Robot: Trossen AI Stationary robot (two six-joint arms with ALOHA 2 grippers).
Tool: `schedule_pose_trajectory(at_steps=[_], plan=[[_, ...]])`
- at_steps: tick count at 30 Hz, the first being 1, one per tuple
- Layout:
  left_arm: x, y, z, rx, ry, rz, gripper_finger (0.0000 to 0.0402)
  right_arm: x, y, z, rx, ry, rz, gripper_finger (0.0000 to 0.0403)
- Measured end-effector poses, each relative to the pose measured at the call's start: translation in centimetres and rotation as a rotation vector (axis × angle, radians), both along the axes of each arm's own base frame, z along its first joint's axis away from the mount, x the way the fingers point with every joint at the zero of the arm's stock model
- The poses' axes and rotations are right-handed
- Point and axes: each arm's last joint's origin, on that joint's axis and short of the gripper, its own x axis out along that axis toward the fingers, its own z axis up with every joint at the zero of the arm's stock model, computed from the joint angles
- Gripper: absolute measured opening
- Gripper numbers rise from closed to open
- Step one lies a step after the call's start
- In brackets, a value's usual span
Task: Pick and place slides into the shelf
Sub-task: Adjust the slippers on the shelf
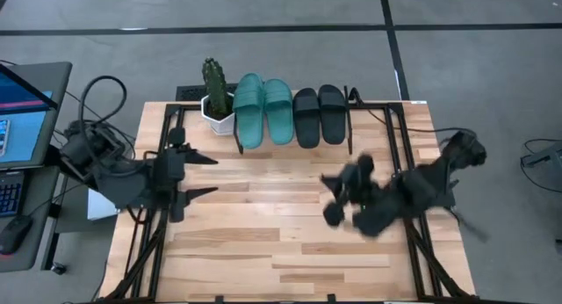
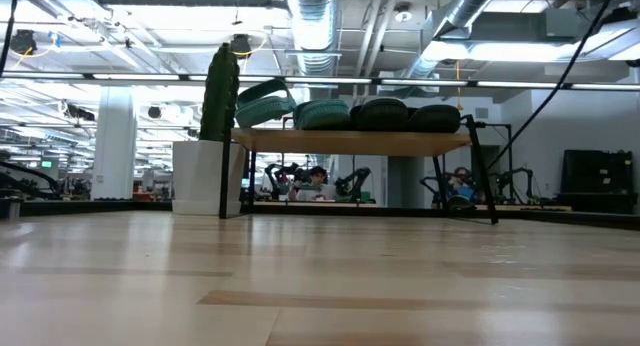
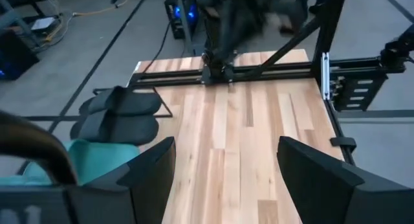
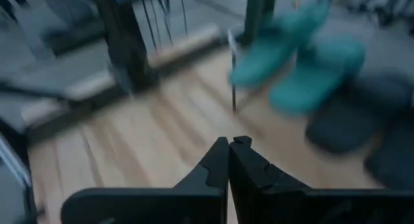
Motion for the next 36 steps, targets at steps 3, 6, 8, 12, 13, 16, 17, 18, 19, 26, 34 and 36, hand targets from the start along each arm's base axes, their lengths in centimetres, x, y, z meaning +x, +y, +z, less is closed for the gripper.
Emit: schedule_pose_trajectory(at_steps=[3, 6, 8, 12, 13, 16, 17, 18, 19, 26, 34, 36], plan=[[-0.2, 0.2, -1.1, -0.009, 0.005, 0.005, 0.0256, 0.6, -2.8, 3.1, -0.035, -0.086, 0.029, 0.0000], [-0.1, 0.0, -2.7, -0.030, -0.010, -0.026, 0.0256, 1.1, -5.5, 5.3, -0.100, -0.136, 0.066, 0.0000], [-0.1, 0.3, -3.6, -0.049, -0.046, -0.043, 0.0256, 1.3, -7.3, 6.2, -0.135, -0.146, 0.090, 0.0000], [-0.3, 1.7, -5.3, -0.119, -0.138, -0.040, 0.0256, 1.6, -11.8, 7.1, -0.061, -0.128, 0.127, 0.0000], [-0.5, 2.3, -5.7, -0.139, -0.167, -0.028, 0.0256, 1.7, -13.1, 7.0, -0.036, -0.105, 0.135, 0.0000], [-0.7, 4.0, -6.8, -0.210, -0.276, 0.005, 0.0256, 2.3, -16.7, 6.6, -0.015, -0.045, 0.169, 0.0000], [-0.7, 4.5, -7.3, -0.229, -0.305, 0.010, 0.0256, 2.5, -18.0, 6.4, -0.015, -0.023, 0.180, 0.0000], [-0.8, 5.0, -7.7, -0.246, -0.337, 0.017, 0.0256, 2.8, -19.1, 6.0, -0.012, -0.004, 0.195, 0.0000], [-0.9, 5.5, -8.0, -0.265, -0.378, 0.027, 0.0256, 3.1, -20.4, 5.7, -0.006, 0.012, 0.212, 0.0000], [-1.4, 8.7, -9.7, -0.302, -0.514, 0.040, 0.0256, 5.0, -29.0, 2.3, 0.029, 0.103, 0.264, 0.0000], [-1.3, 11.3, -10.3, -0.223, -0.486, 0.114, 0.0256, 7.3, -36.4, -0.2, 0.019, 0.181, 0.201, 0.0000], [-1.3, 12.0, -10.5, -0.206, -0.465, 0.130, 0.0256, 8.1, -37.7, -0.8, 0.007, 0.208, 0.204, 0.0000]])
